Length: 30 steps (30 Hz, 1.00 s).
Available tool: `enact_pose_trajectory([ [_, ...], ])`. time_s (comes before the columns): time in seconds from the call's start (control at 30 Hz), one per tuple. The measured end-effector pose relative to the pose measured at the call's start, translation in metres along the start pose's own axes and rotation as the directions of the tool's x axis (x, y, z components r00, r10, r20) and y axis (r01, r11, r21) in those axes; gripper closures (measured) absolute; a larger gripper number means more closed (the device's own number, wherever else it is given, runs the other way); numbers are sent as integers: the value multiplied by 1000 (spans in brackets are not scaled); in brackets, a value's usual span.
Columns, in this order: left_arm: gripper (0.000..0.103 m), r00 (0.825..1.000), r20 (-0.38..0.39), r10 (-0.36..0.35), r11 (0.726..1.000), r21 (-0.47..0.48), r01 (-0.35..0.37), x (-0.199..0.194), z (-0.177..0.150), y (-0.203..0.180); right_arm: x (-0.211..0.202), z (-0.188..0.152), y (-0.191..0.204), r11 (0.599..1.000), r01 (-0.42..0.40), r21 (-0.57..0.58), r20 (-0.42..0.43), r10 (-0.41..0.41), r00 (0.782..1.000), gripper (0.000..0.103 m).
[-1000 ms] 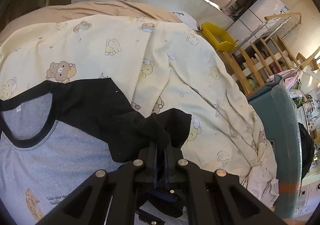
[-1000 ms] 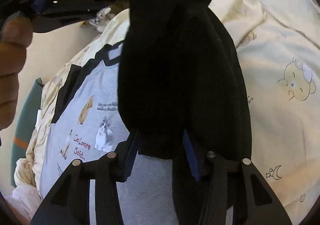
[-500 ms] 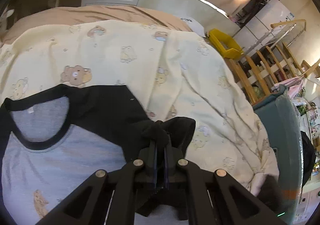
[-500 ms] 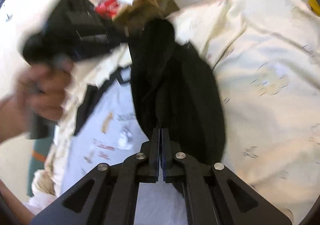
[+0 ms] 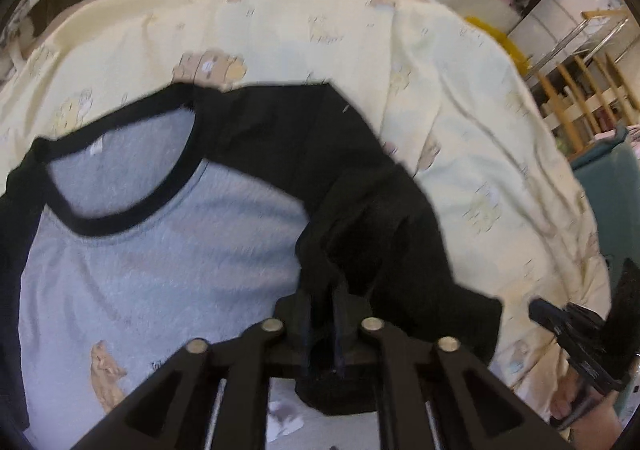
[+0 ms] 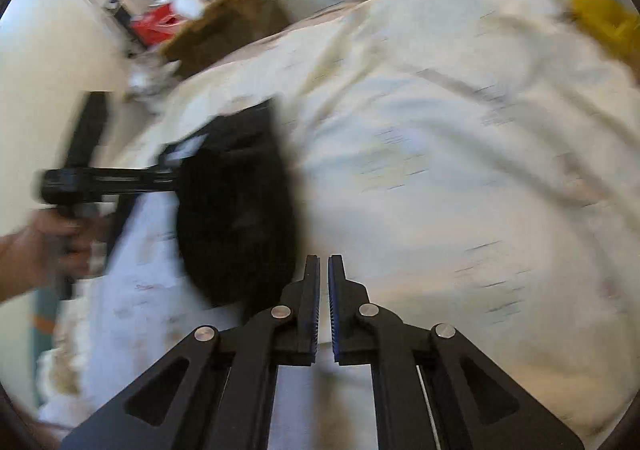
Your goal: Fold clothes
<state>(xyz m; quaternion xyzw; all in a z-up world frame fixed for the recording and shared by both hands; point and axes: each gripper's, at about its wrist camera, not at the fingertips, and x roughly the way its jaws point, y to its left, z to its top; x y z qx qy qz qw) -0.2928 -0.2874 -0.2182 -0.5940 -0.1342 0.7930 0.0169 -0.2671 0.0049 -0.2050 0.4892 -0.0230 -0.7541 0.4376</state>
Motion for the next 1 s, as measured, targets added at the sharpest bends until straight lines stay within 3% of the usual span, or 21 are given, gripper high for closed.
enact_pose_trajectory([
  [0.03,74,1000,-13,14,1000,2,-14,3,-2,2,3,0,1,1000,-3,0,-14,3,1000,90],
  [0.07,69,999,-24,34,999,12,-33,5,-4,3,6,1,2,1000,-8,-2,-28,8,1000,76],
  [0.13,47,996,-55,74,997,33,-73,9,-5,8,14,0,22,999,-41,-34,-40,40,998,71],
  [0.2,45,991,-69,115,993,51,-111,10,-7,14,25,-2,41,996,-75,-56,-62,72,995,71],
  [0.3,45,986,-41,159,983,98,-155,3,-11,18,28,-10,56,995,-31,-93,-68,25,997,70],
  [0.33,45,985,-21,171,973,161,-165,1,-14,10,30,-13,56,996,-21,-90,-69,15,997,67],
  [0.43,45,977,28,213,920,330,-210,1,-25,-14,41,-18,57,997,17,-75,-75,-23,997,64],
  [0.53,45,959,60,276,846,458,-272,9,-35,-35,54,-20,52,995,64,-72,-82,-70,994,64],
  [0.63,45,928,85,362,804,476,-357,26,-28,-40,64,-17,49,995,79,-62,-99,-85,991,64],
  [0.73,45,949,56,312,830,471,-300,32,-18,-45,71,-15,44,996,80,-41,-102,-84,991,68],
  [0.8,45,965,34,259,841,484,-242,31,-14,-50,73,-13,39,997,78,-23,-101,-80,992,79],
  [0.87,45,979,15,205,845,502,-184,26,-14,-54,74,-12,34,997,73,-3,-99,-72,992,97],
  [1.0,45,985,17,175,839,520,-158,9,-16,-45,70,-12,23,998,48,35,-90,-45,995,100],
])
